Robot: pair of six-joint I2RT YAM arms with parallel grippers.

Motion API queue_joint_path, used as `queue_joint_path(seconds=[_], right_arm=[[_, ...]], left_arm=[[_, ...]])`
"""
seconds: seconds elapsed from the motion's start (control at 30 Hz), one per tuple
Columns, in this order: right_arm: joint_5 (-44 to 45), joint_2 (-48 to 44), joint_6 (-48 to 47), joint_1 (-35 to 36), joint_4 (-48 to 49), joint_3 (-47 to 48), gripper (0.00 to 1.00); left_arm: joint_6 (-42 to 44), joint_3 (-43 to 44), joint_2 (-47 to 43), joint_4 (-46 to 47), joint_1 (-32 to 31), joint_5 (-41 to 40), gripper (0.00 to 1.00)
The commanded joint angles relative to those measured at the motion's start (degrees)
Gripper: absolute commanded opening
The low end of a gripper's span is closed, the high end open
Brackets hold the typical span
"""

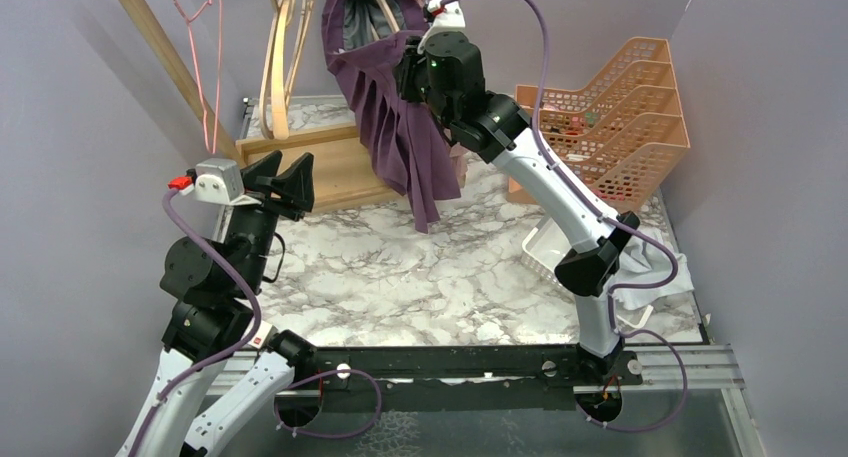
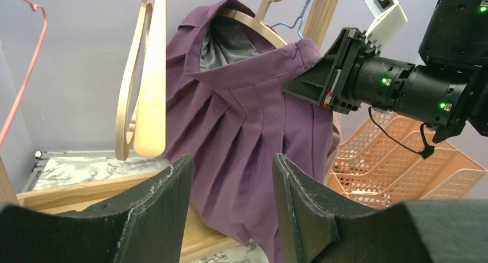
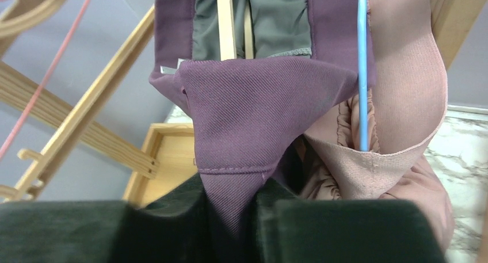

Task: Place the skirt on the hanger

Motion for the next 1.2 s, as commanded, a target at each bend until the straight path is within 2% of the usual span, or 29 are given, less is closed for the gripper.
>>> queue_joint_path(seconds=[0.0,0.07,0.1,0.27,0.3,0.37,0.5,0.7,0.8,0.9,1.03,1.17], right_arm=[[-2.91,-4.78,-2.39,0.09,9.8,-2.51,0.49],[-11.26,-8.8,-3.13,0.09,11.89,-5.57,0.6],[-14.2,-10.65,-3.4,0.09,12.29,-6.53,0.62],[-21.5,-20.87,-4.66,0.09,13.22,-13.67,0.65],[-22.22,-23.2,-5.16,0.09,13.8,-16.01,0.65],[-22.59,-28.19,-6.67,0.09,15.16,-22.29,0.65],[-15.44,-37.86,-9.4,0.09,15.01,-34.64,0.65],[6.03,-47.67,-12.23,0.04,7.56,-50.47,0.7],[15.61,-49.57,-10.16,-0.57,1.8,-56.57,0.75],[15.86,-49.96,-3.24,-6.96,-6.11,-60.28,0.77],[11.18,-51.06,2.78,-21.61,-12.76,-65.97,0.79],[15.05,-51.82,8.45,-26.94,-18.86,-75.92,0.82]], left_arm=[[-1.65,-1.07,0.58,-1.03,0.05,-0.8,0.6],[-2.8,-1.67,0.78,-1.93,0.04,-0.56,0.68],[-3.08,-2.12,0.9,-2.24,0.01,0.0,0.73],[-5.91,-6.38,0.68,-1.59,0.06,2.46,0.96],[-6.28,-7.34,0.66,-0.97,0.09,2.98,0.98],[-6.77,-9.54,0.37,0.69,0.02,4.32,0.99],[-8.98,-12.65,0.64,2.5,0.08,5.13,0.99],[-10.64,-11.88,5.31,-1.93,0.11,4.26,0.99],[-8.66,-12.8,7.26,-1.21,0.1,9.12,0.99],[-7.38,-14.69,8.26,1.4,0.1,14.27,0.99],[-9.48,-16.98,8.59,3.22,0.1,13.67,0.99],[-12.46,-18.2,9.46,3.39,0.1,16.13,0.93]])
